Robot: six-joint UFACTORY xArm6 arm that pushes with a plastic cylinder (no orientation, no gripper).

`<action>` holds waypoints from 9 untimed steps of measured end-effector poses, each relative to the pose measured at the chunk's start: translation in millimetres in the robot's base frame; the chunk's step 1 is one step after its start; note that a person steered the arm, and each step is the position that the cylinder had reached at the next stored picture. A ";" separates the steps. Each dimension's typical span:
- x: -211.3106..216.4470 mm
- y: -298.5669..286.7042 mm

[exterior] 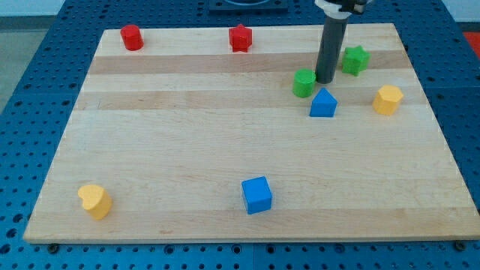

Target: Place the green star at the top right corner of the board

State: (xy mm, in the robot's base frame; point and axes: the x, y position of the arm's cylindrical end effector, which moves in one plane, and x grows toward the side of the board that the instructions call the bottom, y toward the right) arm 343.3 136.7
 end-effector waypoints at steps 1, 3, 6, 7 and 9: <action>-4.4 26.3; -33.2 48.4; -47.7 92.0; -61.6 93.9; -76.1 94.1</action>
State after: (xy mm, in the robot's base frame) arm 267.2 230.8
